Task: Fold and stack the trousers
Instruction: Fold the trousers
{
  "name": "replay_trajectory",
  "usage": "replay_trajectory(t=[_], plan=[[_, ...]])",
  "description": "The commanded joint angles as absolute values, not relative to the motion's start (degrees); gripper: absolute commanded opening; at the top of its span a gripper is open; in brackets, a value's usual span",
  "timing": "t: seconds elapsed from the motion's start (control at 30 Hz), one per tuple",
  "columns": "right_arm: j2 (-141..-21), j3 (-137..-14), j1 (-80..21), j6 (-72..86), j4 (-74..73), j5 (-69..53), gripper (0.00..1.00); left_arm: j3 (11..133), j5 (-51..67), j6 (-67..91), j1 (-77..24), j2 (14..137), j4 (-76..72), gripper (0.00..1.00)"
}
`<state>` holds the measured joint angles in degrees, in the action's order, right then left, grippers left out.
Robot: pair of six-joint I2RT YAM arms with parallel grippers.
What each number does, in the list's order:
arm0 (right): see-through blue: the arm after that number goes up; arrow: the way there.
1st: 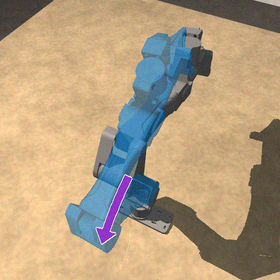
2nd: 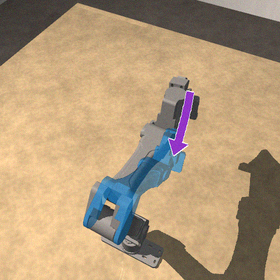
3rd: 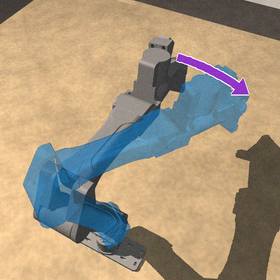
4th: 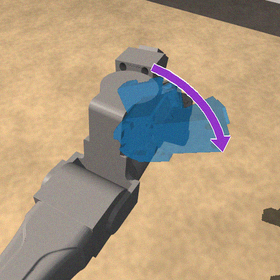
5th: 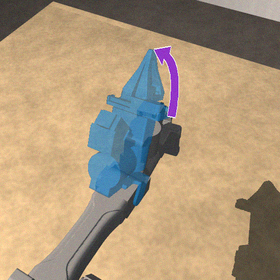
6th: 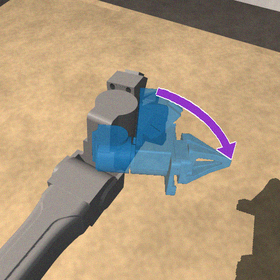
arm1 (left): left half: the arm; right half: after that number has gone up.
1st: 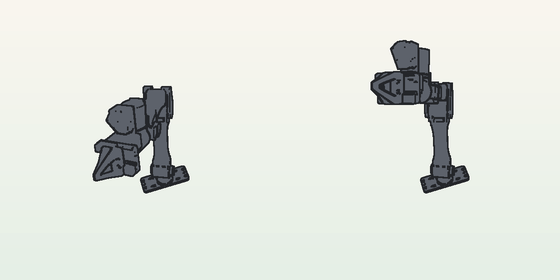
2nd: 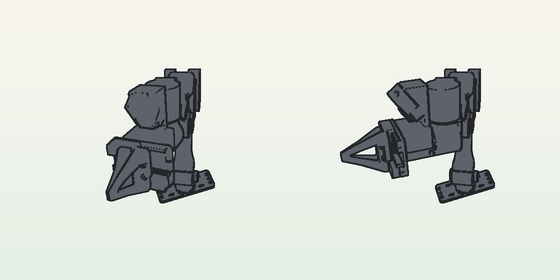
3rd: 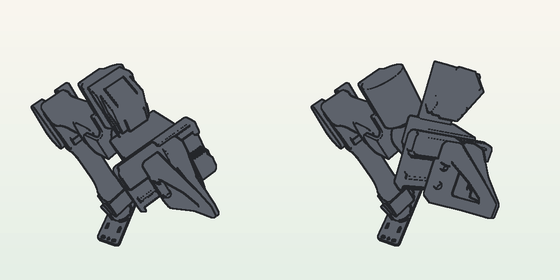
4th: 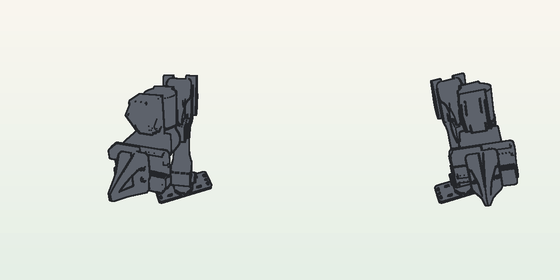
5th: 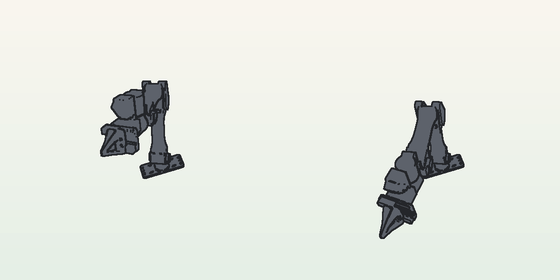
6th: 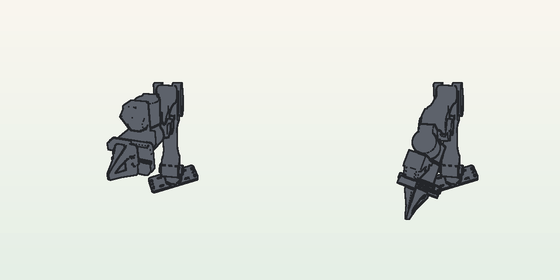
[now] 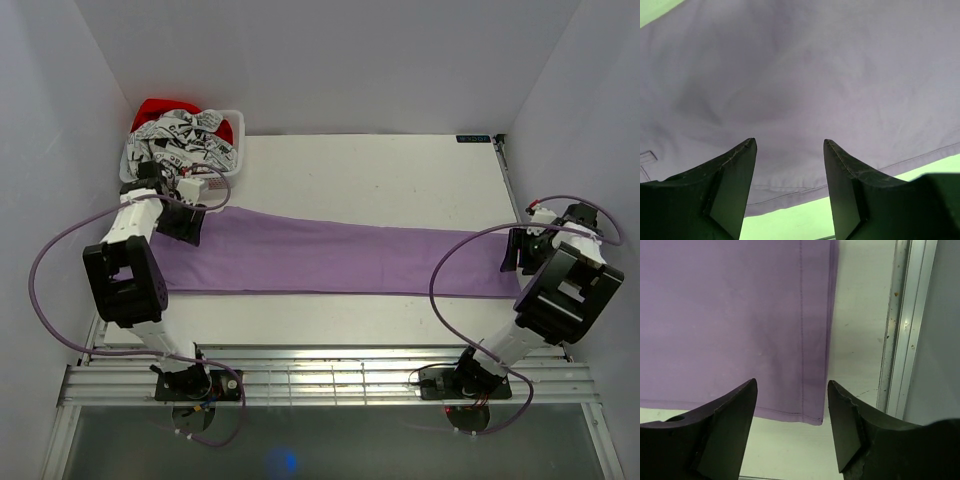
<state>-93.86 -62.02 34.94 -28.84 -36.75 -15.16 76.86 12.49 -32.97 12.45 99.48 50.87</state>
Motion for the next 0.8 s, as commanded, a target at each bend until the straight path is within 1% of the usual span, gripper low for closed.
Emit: replay_trajectory(t=[0.0,0.17,0.27,0.3,0.37,0.4,0.43,0.47,0.5,0.57,0.67,0.7,0.77], plan=[[-95.27,-59.95,35.68,-30.14,-30.96,-10.91,0.65,75.77,13.71,-31.99,11.43,93.43,51.33,0.67],[-97.73,-55.38,35.6,-31.11,-26.63,-7.65,0.66,75.32,13.45,-31.38,10.46,92.46,51.15,0.67],[-99.74,-54.76,35.68,-31.29,-28.73,-11.23,0.61,75.5,13.36,-30.94,10.11,92.2,51.24,0.67],[-100.36,-54.93,35.68,-31.03,-29.78,-14.38,0.59,75.5,13.27,-30.76,10.19,92.2,51.24,0.67],[-101.77,-55.02,35.68,-30.15,-31.98,-16.78,0.58,75.5,13.01,-30.67,10.11,92.11,51.15,0.67],[-102.21,-55.19,35.68,-29.89,-32.78,-19.31,0.56,75.41,12.75,-30.59,10.19,92.02,51.15,0.67],[-102.48,-55.37,35.68,-29.36,-33.57,-20.47,0.5,75.24,12.57,-30.5,10.2,92.02,51.15,0.67],[-102.65,-55.63,35.68,-29.18,-34.88,-21.52,0.47,75.15,12.48,-30.59,10.11,91.76,51.07,0.67],[-102.74,-55.72,35.68,-29.01,-35.59,-23.53,0.45,74.97,12.39,-30.5,10.11,91.67,51.06,0.67],[-103.01,-55.9,35.68,-28.48,-36.65,-24.87,0.43,74.79,12.57,-30.15,10.11,91.5,50.89,0.67],[-103.71,-56.51,35.68,-28.21,-38.58,-26.98,0.37,74.88,12.92,-29.27,10.11,91.58,50.8,0.67],[-103.8,-57.04,35.68,-28.21,-39.28,-27.07,0.26,74.97,13.09,-29.01,10.11,91.84,50.8,0.67],[-103.01,-57.65,35.77,-28.65,-39.99,-27.33,0.12,75.58,13.18,-28.39,10.11,92.02,50.8,0.67]])
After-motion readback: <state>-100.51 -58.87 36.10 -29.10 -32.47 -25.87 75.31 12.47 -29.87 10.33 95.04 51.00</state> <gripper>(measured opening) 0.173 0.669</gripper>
